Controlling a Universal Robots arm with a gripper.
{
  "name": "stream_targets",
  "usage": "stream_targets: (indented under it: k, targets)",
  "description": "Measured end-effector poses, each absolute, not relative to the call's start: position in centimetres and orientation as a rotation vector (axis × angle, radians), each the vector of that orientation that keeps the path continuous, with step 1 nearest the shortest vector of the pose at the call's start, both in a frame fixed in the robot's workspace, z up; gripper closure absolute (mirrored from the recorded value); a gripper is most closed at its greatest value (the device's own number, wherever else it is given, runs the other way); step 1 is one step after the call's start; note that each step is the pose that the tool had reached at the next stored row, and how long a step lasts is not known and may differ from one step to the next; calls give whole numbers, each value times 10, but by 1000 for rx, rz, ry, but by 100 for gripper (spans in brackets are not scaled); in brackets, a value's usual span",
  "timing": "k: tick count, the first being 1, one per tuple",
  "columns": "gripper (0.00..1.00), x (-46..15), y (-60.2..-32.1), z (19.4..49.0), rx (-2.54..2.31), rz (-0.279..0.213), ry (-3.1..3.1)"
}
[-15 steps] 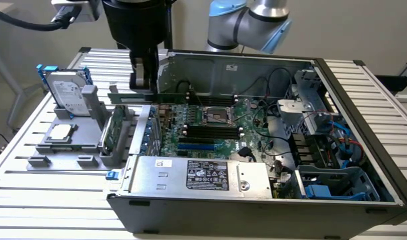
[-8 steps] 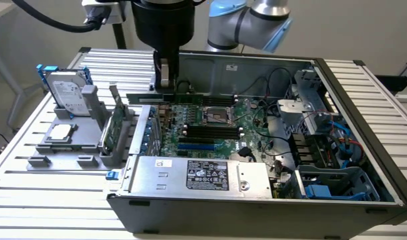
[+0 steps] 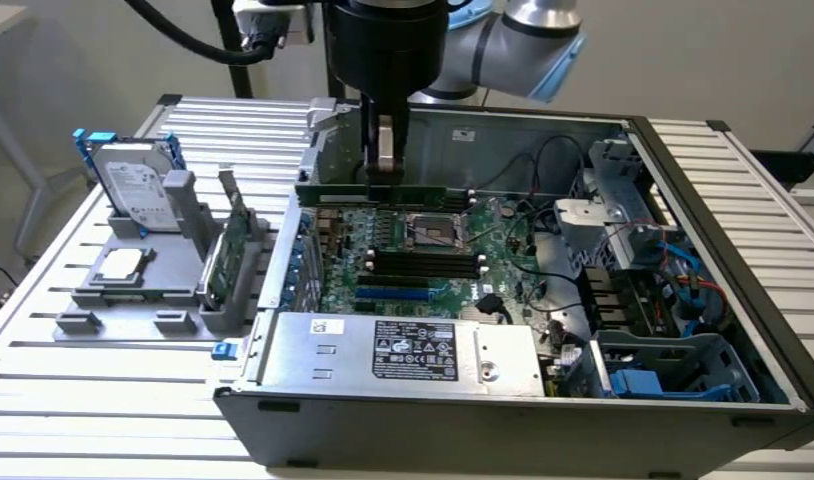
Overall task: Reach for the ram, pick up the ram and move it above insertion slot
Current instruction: 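Pick up the ram and move it above insertion slot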
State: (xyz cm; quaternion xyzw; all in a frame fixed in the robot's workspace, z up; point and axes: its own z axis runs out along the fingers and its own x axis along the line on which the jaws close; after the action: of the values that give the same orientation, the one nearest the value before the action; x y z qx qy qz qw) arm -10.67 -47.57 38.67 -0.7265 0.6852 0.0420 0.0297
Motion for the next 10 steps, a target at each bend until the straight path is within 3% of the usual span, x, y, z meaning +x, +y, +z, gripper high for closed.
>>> stream_targets:
  k: [10]
  targets:
    - [87, -84, -444, 385, -2241, 129, 2113]
